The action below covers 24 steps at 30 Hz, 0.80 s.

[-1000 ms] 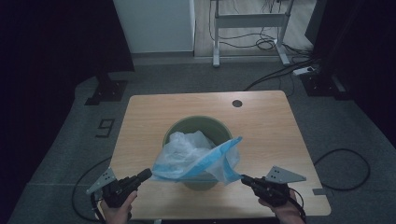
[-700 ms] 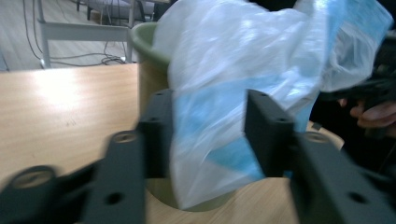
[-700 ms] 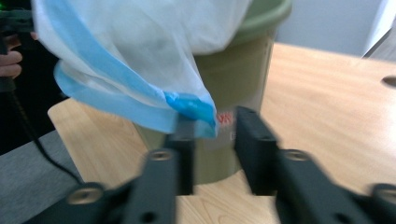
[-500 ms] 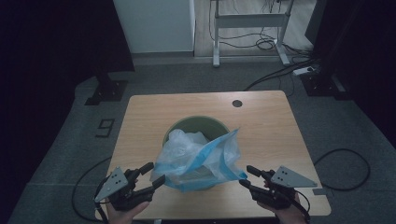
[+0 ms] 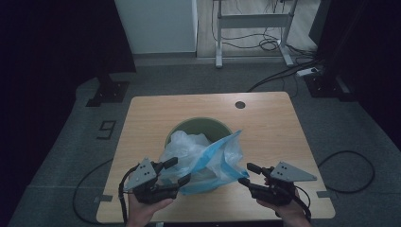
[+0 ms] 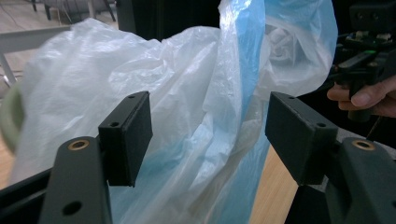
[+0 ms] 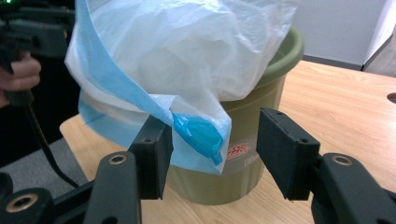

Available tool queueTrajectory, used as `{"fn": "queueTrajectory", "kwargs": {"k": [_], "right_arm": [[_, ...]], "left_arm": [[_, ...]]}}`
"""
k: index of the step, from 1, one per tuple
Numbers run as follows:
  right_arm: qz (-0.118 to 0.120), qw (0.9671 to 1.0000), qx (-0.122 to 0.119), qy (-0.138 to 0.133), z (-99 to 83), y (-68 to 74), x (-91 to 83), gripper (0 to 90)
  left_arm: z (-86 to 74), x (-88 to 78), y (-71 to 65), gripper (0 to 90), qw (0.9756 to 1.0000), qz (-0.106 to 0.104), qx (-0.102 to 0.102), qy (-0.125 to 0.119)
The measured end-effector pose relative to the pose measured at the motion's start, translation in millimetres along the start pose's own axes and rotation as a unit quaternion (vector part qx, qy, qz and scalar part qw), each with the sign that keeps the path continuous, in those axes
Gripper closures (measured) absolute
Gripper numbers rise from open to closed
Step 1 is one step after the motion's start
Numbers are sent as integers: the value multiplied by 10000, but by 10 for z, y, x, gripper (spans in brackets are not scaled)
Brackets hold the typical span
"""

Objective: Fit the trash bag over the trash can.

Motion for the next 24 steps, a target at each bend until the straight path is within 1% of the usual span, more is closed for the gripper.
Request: {"fn": "queueTrajectory", "kwargs": {"k": [2,3,6,7,8,10,13,18,20,24], "right_arm": [[-20,10000,81,-3,11,-32,25,452],[-33,9999,99,-13,16,-40,33,452],[-55,9999,146,-30,29,-47,46,437],[-53,9999,136,-33,30,-36,38,424],[-51,9999,133,-39,30,-26,28,414],[-26,9999,119,-80,33,8,-15,388],[40,9998,95,-147,53,70,-113,363],[179,9994,65,-305,145,160,-248,329],[257,9989,42,-397,217,204,-285,319],[344,9983,13,-481,362,254,-247,320]], "left_arm": [[-10,60,-4,319,10000,17,17,68],[-16,89,-8,334,9999,90,70,86],[-21,136,-9,484,9996,246,105,93],[-20,142,-8,556,9994,299,132,72],[-18,150,-4,611,9994,307,142,62],[-16,164,12,750,9997,209,115,50],[-11,185,42,896,9999,137,55,63],[15,219,64,900,9995,285,9,97],[26,234,65,900,9996,280,-7,82],[47,251,64,900,9995,300,-11,95]]}}
Point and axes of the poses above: each handheld gripper's, and its own axes: x roughly forward along the jaws, z roughly out of its top, y roughly to its left, the point moved 2 cm from there along x, roughly forward along the jaws, and after that the axes turned 14 degrees about -y, right-handed, at the moved point
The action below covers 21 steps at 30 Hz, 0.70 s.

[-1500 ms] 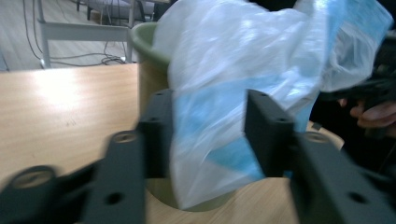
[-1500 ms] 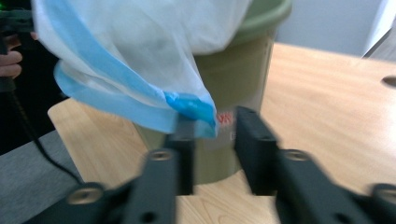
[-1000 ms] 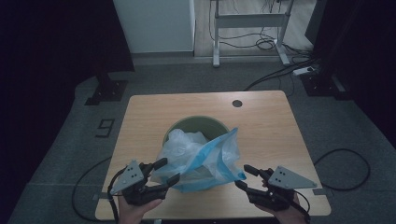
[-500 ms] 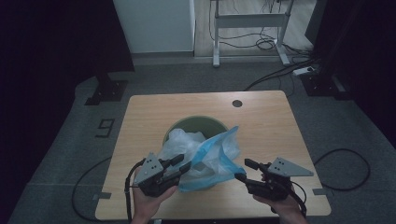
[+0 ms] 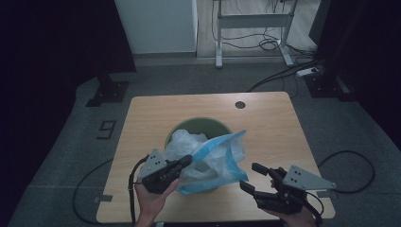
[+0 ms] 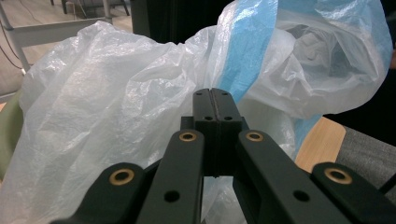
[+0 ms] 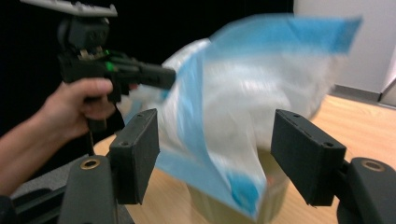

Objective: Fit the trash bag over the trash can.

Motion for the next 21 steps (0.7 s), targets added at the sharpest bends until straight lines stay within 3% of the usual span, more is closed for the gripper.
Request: {"fn": "queueTrajectory", "kwargs": {"k": [4,6,7,10,14,21], "right_arm": [[22,10000,-12,42,152,27,161,359],[-25,9998,99,149,208,20,268,413],[-47,9997,133,188,234,9,333,452],[-75,9993,220,291,247,-49,460,687],[-188,9991,179,348,232,-166,550,865],[-385,9988,114,281,210,-415,628,894]], "left_arm": [[22,12,6,900,10000,3,1,4],[33,18,17,900,10000,-8,-16,-6],[37,20,22,900,10000,-13,-29,-8],[62,13,50,900,10000,-66,-66,-22],[113,-20,117,900,9997,-129,-167,-80],[273,-82,334,900,9982,-200,-446,-340]]}}
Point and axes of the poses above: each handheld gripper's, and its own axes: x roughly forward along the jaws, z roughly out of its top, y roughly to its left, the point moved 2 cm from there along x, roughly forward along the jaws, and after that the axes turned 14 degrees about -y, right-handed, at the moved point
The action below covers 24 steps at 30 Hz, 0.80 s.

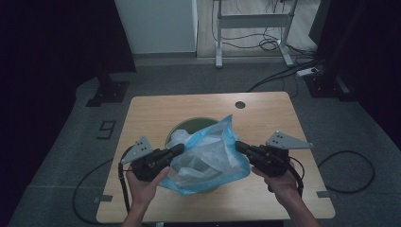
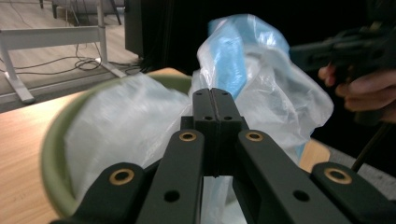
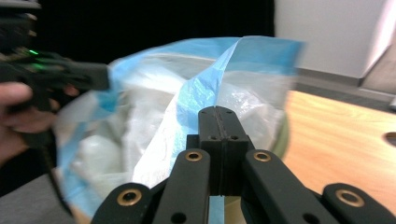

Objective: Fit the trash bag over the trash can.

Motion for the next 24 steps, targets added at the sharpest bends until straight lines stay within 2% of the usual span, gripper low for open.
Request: {"fn": "queueTrajectory", "kwargs": {"k": [6,8,10,15,20,24], "right_arm": [[-314,9993,-173,-48,29,-272,101,895],[-454,9984,-332,-2,27,-343,147,895],[-495,9982,-324,1,20,-425,204,895],[-646,9973,-339,72,-20,-625,377,895],[-738,9968,-295,106,-127,-807,505,896],[-802,9963,-209,232,-253,-941,597,896]], "left_arm": [[183,-27,271,900,9996,95,-215,-175],[214,-20,378,900,9993,105,-313,-157],[222,-2,479,900,9991,170,-358,-141],[181,72,724,900,9985,189,-510,-111],[106,144,896,900,9980,346,-529,-45],[7,233,1027,900,9967,511,-616,150]]}}
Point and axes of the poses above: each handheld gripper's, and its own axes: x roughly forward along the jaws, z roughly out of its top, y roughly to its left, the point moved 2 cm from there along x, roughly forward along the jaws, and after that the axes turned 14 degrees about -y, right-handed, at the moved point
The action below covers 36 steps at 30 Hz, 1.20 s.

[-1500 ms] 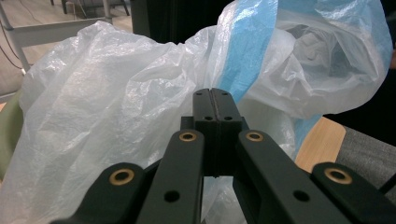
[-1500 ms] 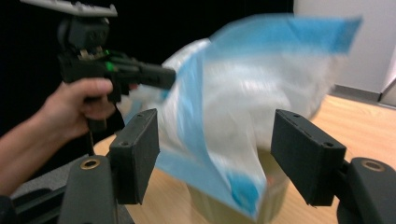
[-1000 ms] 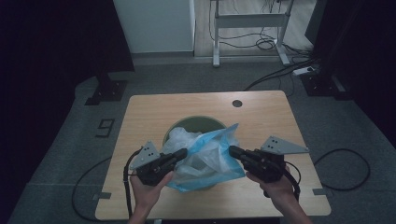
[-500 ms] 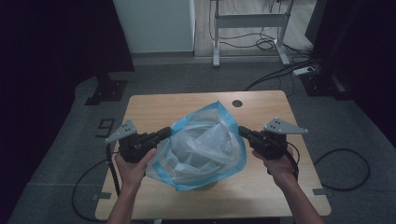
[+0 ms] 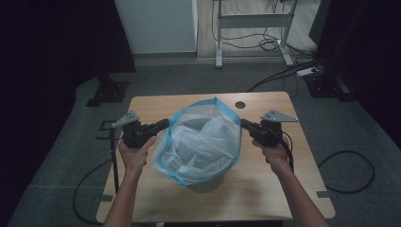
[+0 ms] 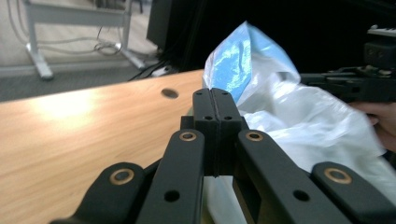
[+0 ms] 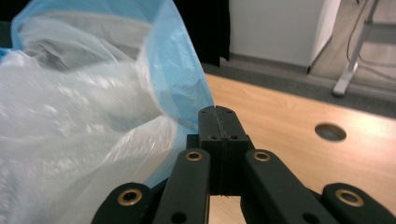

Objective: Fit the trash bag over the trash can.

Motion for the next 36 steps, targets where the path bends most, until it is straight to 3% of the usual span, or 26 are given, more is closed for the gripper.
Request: {"fn": "queueTrajectory", "kwargs": {"k": [5,11,16,24,27,32,34,36], "right_arm": [[-79,9995,129,268,-207,-74,133,896],[-27,9984,312,466,-439,-81,191,896],[28,9974,334,631,-584,-47,193,896],[2,9958,335,856,-910,4,69,896],[-54,9966,389,720,-958,6,13,893],[-472,9982,309,223,-783,38,-166,635],[-474,9982,375,-9,-664,80,-309,595],[-289,9988,363,-162,-558,163,-443,582]], "left_arm": [[-180,70,164,900,9993,207,-196,231],[-369,12,287,900,9982,350,-339,363],[-525,-58,337,900,9971,406,-433,470],[-718,-168,319,900,9973,383,-366,502],[-723,-190,298,900,9979,372,-312,439],[-698,-225,296,900,9983,400,-246,345],[-685,-244,302,900,9985,404,-240,286],[-676,-255,307,900,9986,392,-252,251]]}}
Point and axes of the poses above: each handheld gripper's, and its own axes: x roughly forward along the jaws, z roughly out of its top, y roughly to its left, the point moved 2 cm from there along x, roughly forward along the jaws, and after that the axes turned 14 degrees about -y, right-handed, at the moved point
